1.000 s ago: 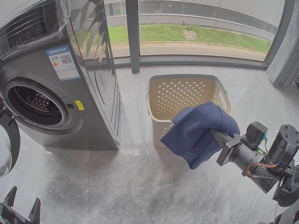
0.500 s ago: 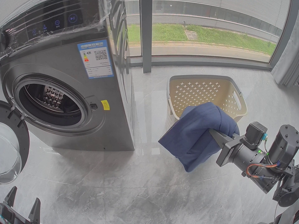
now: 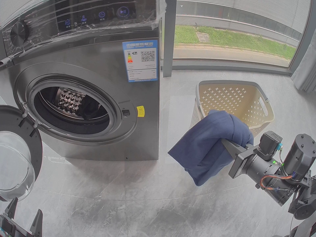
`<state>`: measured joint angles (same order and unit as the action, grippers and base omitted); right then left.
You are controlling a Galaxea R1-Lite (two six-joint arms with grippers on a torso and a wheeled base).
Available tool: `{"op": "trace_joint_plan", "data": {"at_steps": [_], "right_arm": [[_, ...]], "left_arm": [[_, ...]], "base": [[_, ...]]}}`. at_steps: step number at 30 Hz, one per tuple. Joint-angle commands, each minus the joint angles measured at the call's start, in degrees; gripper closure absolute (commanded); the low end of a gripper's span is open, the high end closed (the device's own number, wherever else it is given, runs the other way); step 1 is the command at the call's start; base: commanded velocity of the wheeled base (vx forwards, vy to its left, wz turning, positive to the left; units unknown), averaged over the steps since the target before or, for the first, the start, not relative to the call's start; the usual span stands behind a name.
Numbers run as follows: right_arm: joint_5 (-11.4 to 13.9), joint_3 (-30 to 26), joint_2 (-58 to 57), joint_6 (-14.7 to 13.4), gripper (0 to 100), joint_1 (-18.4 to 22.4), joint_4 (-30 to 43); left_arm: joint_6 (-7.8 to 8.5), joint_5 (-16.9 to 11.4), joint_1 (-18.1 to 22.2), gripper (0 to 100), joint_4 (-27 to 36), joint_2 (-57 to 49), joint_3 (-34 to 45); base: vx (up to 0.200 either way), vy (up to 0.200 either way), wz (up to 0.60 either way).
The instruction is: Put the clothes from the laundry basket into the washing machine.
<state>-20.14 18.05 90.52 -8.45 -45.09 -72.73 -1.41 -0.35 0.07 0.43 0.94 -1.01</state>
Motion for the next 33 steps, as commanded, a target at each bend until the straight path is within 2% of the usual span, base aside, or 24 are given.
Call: {"op": "trace_joint_plan", "data": {"at_steps": [1,14,22,33], "right_arm": [[0.0,0.2,0.1,0.0,100,-0.1,0.0],[0.0,0.4,0.1,0.0,100,-0.1,-0.1],[0.1,0.6,0.1,0.0,100,-0.1,-0.1],[0.1,0.9,0.1,0.0,100,-0.2,-0.1]], "left_arm": [[0.01,0.0,0.0,0,0.0,-0.4,0.8],[-0.08,0.0,0.0,0,0.0,-0.4,0.8],[-0.08,0.0,0.0,0,0.0,-0.4,0.8],[-0.08,0.0,-0.1,0,0.0,-0.4,0.8]], "base": [[-0.2,0.0,0.0],[-0.2,0.0,0.0],[0.0,0.0,0.0],[0.0,0.2,0.0]]}}
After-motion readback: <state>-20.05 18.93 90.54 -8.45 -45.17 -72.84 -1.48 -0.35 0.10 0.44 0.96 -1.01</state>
